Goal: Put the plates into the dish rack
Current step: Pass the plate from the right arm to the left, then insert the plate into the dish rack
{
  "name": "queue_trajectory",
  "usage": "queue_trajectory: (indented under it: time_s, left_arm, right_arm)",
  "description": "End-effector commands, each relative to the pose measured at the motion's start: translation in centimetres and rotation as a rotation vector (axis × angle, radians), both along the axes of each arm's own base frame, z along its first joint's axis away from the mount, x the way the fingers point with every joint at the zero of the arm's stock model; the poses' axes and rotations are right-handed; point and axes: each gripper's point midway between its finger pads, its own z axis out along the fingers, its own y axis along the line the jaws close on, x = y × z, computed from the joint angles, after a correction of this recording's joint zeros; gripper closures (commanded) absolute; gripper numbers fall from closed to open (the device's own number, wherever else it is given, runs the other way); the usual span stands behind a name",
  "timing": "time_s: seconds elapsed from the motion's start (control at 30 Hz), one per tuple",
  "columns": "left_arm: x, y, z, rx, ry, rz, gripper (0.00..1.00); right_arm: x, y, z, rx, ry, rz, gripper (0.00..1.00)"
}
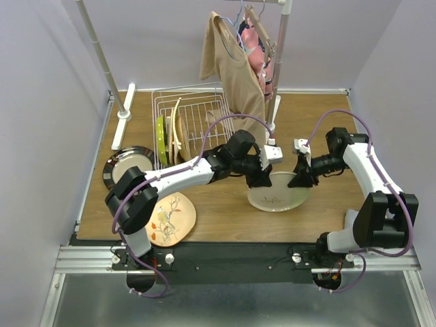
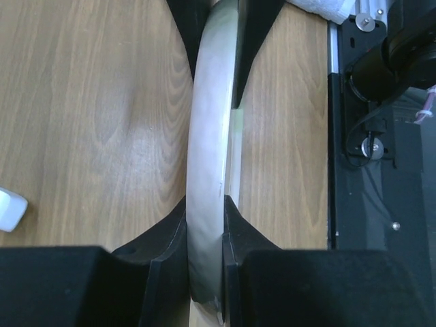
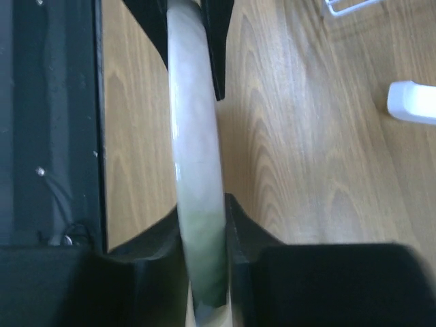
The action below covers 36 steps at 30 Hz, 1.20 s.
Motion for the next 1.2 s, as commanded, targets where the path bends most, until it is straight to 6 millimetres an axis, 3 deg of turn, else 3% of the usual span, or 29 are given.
queue_trajectory:
  time_s: [0.0, 0.03, 0.07, 0.17, 0.23, 0.5, 0.6, 0.67, 0.87, 1.17]
  left_arm:
    - [-0.6, 1.2, 0.5, 0.004, 0.040, 0.083, 1.00]
    - [-0.7, 1.4, 0.5, 0.003, 0.050, 0.094, 1.00]
    - [-0.9, 1.8, 0.4, 0.000, 0.048, 0.102, 1.00]
    - [-1.4, 2.5, 1.0, -0.018, 0.101, 0.161, 1.00]
    - [-1.7, 3.2, 0.9, -0.021, 0.127, 0.197, 1.00]
    - [-1.6, 5.6, 5.7, -0.111, 0.150, 0.370, 1.00]
    - [-1.2, 7.4, 8.3, -0.158, 0.164, 0.494, 1.00]
    - [-1.2, 8.8, 10.2, -0.198, 0.166, 0.559, 1.00]
    - [-0.7, 13.0, 11.7, -0.167, 0.207, 0.785, 1.00]
    - [3.1, 20.7, 16.6, -0.126, 0.083, 1.212, 1.00]
  right_arm:
    - [1.3, 0.8, 2.9, 0.055, 0.016, -0.104, 0.46]
    - [1.9, 0.6, 3.2, 0.041, 0.009, -0.131, 0.41]
    - [3.1, 0.0, 3.7, -0.003, -0.022, -0.168, 0.27]
    - [5.8, -1.4, 5.4, -0.075, -0.069, -0.309, 0.13]
    - [7.2, -1.8, 7.4, -0.077, -0.117, -0.366, 0.00]
    - [9.3, -2.6, 13.3, -0.027, -0.255, -0.555, 0.00]
    - [9.6, -2.9, 13.1, -0.008, -0.277, -0.625, 0.00]
    - [9.0, -2.4, 11.9, 0.012, -0.235, -0.603, 0.00]
    - [9.3, -1.7, 10.5, 0.054, -0.128, -0.620, 0.00]
    - [10.9, -2.2, 10.0, 0.133, -0.127, -0.781, 0.00]
